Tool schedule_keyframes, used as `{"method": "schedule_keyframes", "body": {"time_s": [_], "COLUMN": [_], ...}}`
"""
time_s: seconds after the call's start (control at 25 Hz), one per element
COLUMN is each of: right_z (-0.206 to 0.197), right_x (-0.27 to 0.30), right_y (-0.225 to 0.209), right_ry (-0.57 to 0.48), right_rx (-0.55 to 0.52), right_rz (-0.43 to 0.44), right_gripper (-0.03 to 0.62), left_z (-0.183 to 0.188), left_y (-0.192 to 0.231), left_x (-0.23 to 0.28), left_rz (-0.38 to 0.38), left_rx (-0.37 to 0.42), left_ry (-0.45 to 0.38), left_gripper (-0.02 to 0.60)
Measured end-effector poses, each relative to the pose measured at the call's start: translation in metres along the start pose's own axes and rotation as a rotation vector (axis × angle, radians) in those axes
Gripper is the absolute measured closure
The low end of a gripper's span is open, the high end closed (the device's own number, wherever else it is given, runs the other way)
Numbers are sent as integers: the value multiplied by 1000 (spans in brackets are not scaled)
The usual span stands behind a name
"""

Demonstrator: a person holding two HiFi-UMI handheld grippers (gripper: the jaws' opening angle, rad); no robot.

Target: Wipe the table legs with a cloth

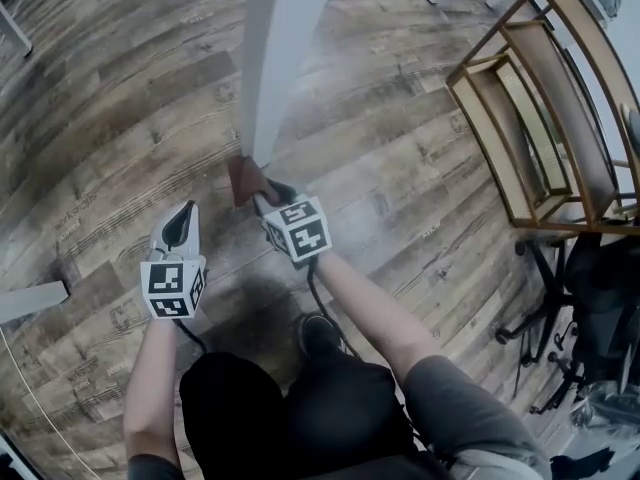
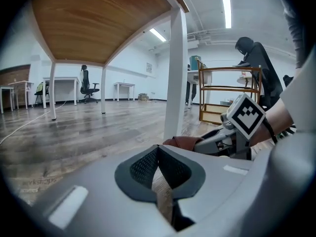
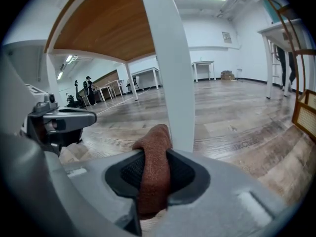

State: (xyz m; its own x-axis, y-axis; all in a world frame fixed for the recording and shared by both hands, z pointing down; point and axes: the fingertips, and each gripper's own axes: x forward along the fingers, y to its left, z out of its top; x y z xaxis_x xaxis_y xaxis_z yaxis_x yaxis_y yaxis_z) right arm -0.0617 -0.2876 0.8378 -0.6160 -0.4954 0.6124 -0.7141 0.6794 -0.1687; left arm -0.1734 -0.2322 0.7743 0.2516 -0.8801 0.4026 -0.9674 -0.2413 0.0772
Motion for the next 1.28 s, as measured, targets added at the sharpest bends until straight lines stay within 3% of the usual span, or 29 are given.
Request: {"method": "schedule_keyframes", "body": {"time_s": [0.16, 0.4, 0.6, 0.76, 1.0, 1.16, 1.28], "right_z": [28, 101, 171, 232, 328, 377, 393], "right_x": [-38, -112, -181, -228, -294, -327, -336], "right_y": [18, 21, 36, 36, 34, 36, 31], "right_ry": [-79, -237, -407, -540, -761, -856, -883], "right_rx": [-85, -96, -268, -245, -251, -272, -261], "right_rz": [49, 41, 8, -6, -93, -117, -132], "right_gripper": [507, 507, 507, 507, 507, 507, 507], "left_z": [41, 115, 179, 230, 294, 339, 352], "left_y": [3, -6, -11, -20, -34, -54, -64], "left_x": [-7, -24, -51, -68, -81, -92, -93], "left_rz": [5, -2, -18, -43, -55, -86, -96], "left_rx": [7, 38, 69, 74, 74, 112, 134], "left_ry": [-64, -168, -236, -304, -389, -463, -488], "left_gripper": [563, 563, 563, 563, 563, 563, 563]}}
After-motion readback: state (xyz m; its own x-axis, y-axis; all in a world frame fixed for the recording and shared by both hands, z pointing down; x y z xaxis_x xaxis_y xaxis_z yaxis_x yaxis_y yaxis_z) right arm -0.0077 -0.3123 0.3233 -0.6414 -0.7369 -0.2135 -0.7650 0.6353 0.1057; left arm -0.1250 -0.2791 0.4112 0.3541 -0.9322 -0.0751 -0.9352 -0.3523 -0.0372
